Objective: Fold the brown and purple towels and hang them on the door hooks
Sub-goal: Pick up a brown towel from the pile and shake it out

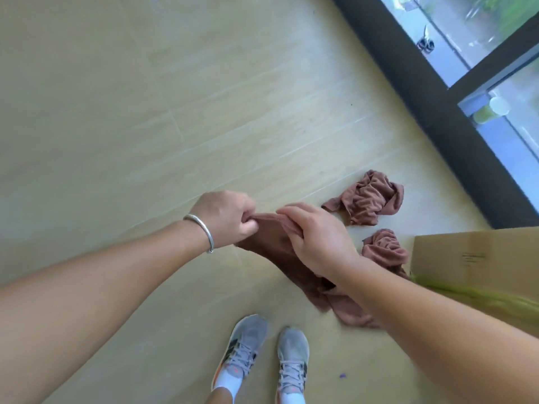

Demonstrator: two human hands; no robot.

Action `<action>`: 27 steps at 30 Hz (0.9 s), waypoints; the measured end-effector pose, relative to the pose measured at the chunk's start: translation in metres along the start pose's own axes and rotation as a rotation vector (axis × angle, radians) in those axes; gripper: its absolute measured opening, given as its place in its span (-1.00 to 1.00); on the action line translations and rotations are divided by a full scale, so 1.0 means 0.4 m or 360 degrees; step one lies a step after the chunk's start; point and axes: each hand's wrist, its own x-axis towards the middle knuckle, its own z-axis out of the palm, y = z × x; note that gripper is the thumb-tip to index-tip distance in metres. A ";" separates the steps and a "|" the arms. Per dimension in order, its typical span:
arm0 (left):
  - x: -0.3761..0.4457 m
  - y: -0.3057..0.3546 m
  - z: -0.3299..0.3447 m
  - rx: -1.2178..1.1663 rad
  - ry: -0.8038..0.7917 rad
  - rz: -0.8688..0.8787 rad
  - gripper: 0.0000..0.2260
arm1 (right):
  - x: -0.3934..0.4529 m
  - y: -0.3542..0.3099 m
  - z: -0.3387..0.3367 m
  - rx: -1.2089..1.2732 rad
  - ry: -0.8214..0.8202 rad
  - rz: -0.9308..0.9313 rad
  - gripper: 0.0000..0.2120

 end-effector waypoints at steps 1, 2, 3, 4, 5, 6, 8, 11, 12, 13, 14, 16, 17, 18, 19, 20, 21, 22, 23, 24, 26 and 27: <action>-0.016 -0.006 -0.012 -0.0040 0.0077 -0.0098 -0.67 | 0.020 -0.029 -0.027 -0.0014 0.0012 -0.0099 -0.74; -0.029 -0.011 -0.024 -0.0084 0.0174 -0.0188 -0.72 | 0.040 -0.062 -0.049 -0.0011 0.0014 -0.0196 -0.71; -0.042 -0.016 -0.037 -0.0124 0.0270 -0.0272 -0.73 | 0.059 -0.097 -0.066 -0.0004 0.0011 -0.0290 -0.68; -0.051 -0.023 -0.050 -0.0164 0.0341 -0.0354 -0.74 | 0.078 -0.131 -0.080 -0.0001 0.0008 -0.0371 -0.67; -0.060 -0.034 -0.065 -0.0197 0.0384 -0.0420 -0.75 | 0.099 -0.163 -0.091 0.0002 0.0015 -0.0438 -0.69; -0.066 -0.052 -0.078 -0.0227 0.0410 -0.0448 -0.77 | 0.121 -0.194 -0.100 0.0010 0.0029 -0.0498 -0.73; -0.082 -0.096 -0.113 -0.0324 0.0486 -0.0345 -0.83 | 0.167 -0.254 -0.117 0.0029 0.0046 -0.0608 -0.79; -0.106 -0.183 -0.168 -0.0440 0.0449 -0.0061 -0.89 | 0.237 -0.339 -0.140 0.0028 -0.0033 -0.0731 -0.77; -0.114 -0.216 -0.180 -0.0414 0.0381 -0.0028 -0.90 | 0.262 -0.367 -0.146 0.0021 -0.0061 -0.0765 -0.76; -0.124 -0.251 -0.193 -0.0344 0.0330 -0.0029 -0.92 | 0.288 -0.392 -0.150 0.0008 -0.0071 -0.0795 -0.76; -0.135 -0.288 -0.206 -0.0237 0.0300 -0.0068 -0.93 | 0.315 -0.417 -0.151 -0.0009 -0.0068 -0.0819 -0.77; -0.161 -0.367 -0.230 0.0022 0.0246 -0.0274 -0.93 | 0.370 -0.466 -0.140 -0.0044 -0.0047 -0.0826 -0.78; -0.176 -0.406 -0.245 0.0140 0.0215 -0.0420 -0.90 | 0.397 -0.490 -0.129 -0.0063 -0.0031 -0.0805 -0.78; -0.192 -0.447 -0.262 0.0236 0.0178 -0.0573 -0.86 | 0.425 -0.512 -0.116 -0.0086 -0.0009 -0.0768 -0.79; -0.209 -0.487 -0.282 0.0311 0.0153 -0.0720 -0.81 | 0.454 -0.534 -0.102 -0.0114 0.0016 -0.0715 -0.81; -0.228 -0.533 -0.302 0.0369 0.0123 -0.0859 -0.77 | 0.485 -0.556 -0.089 -0.0142 0.0041 -0.0649 -0.82; -0.250 -0.581 -0.321 0.0418 0.0086 -0.0980 -0.76 | 0.516 -0.579 -0.078 -0.0162 0.0064 -0.0579 -0.83; -0.274 -0.629 -0.341 0.0458 0.0049 -0.1080 -0.75 | 0.545 -0.604 -0.069 -0.0177 0.0079 -0.0523 -0.83; -0.299 -0.675 -0.363 0.0492 0.0023 -0.1162 -0.73 | 0.574 -0.629 -0.062 -0.0193 0.0092 -0.0494 -0.83; -0.325 -0.718 -0.391 0.0520 0.0010 -0.1234 -0.73 | 0.603 -0.657 -0.057 -0.0214 0.0118 -0.0494 -0.82; -0.375 -0.786 -0.451 0.0545 0.0058 -0.1351 -0.74 | 0.655 -0.715 -0.053 -0.0231 0.0217 -0.0501 -0.82; -0.398 -0.813 -0.481 0.0552 0.0120 -0.1392 -0.74 | 0.678 -0.744 -0.056 -0.0214 0.0274 -0.0493 -0.82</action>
